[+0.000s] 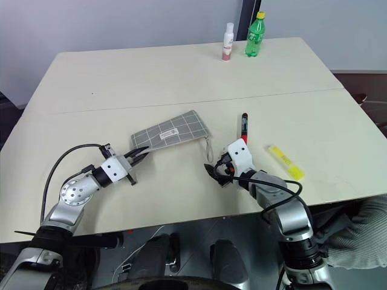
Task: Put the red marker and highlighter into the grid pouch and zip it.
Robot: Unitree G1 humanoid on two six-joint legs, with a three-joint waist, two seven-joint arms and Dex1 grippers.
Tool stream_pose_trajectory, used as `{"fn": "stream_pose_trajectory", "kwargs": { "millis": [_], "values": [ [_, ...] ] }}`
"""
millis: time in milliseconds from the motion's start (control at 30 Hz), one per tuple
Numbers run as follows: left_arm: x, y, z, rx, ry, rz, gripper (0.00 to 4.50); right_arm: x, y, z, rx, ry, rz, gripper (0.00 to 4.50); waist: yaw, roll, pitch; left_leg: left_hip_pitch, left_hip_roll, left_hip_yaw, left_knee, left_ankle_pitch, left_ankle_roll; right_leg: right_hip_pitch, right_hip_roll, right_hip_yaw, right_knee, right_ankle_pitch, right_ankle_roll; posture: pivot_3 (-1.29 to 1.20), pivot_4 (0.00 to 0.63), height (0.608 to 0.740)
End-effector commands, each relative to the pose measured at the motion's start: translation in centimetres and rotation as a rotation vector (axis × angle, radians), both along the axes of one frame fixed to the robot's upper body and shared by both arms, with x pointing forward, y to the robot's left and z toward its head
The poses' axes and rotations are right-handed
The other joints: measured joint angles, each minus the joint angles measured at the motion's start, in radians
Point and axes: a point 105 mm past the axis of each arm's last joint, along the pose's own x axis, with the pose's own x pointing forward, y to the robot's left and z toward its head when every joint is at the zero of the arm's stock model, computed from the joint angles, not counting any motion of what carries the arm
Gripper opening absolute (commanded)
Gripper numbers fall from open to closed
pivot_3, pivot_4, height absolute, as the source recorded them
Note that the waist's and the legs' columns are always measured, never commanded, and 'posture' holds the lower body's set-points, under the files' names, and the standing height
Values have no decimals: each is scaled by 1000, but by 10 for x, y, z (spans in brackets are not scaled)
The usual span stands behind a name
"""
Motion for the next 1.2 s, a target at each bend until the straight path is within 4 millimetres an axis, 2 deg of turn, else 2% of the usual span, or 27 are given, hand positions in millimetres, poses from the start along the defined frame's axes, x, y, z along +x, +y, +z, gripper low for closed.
{"fn": "stream_pose_trajectory", "kwargs": {
  "millis": [33,233,267,333,467,567,800,1033,1200],
  "values": [
    [-3,-6,1,-7,-1,-5,0,15,11,9,28,-34,-37,4392,0,0,0,0,0,0,0,0,-1,-1,-3,-5,0,1,-1,0,150,740],
    [-3,-8,2,2,-3,-8,0,31,20,14,86,-32,-57,4392,3,0,0,-1,0,1,-3,0,0,-8,-7,-9,-1,1,-1,0,150,740],
    [-3,-8,2,4,-3,-7,0,32,20,13,81,-31,-58,4171,3,0,0,-2,-1,2,-4,0,0,-8,-7,-9,-1,1,-1,0,150,740],
    [-3,-9,2,4,-2,-6,0,34,19,13,73,-29,-57,3595,2,0,0,-2,-1,2,-5,0,0,-8,-7,-9,-1,1,-1,0,150,740],
    [-3,-11,2,1,0,-2,0,36,18,17,44,-56,-41,1550,2,0,0,-2,-1,2,-6,0,0,-7,-7,-9,-1,1,-1,0,150,740],
    [-3,-15,1,-2,3,-6,0,35,26,25,-18,-105,10,45,1,0,0,-2,-1,2,-6,0,0,-6,-7,-9,-1,1,-1,0,150,740],
    [2,-28,2,18,1,-24,0,25,73,40,-276,-300,331,45,3,0,0,-2,-1,3,-6,1,0,-8,-7,-9,-1,1,-1,0,150,740],
    [10,-42,0,51,-6,-37,0,20,117,43,-371,-440,601,45,4,0,0,-2,-1,3,-5,1,0,-5,-7,-10,-1,1,0,0,150,740],
    [15,-49,2,52,-19,-44,0,11,133,43,-440,-535,777,45,4,0,0,-2,-1,2,-4,1,0,-5,-7,-11,-1,1,0,0,150,740]
  ]
}}
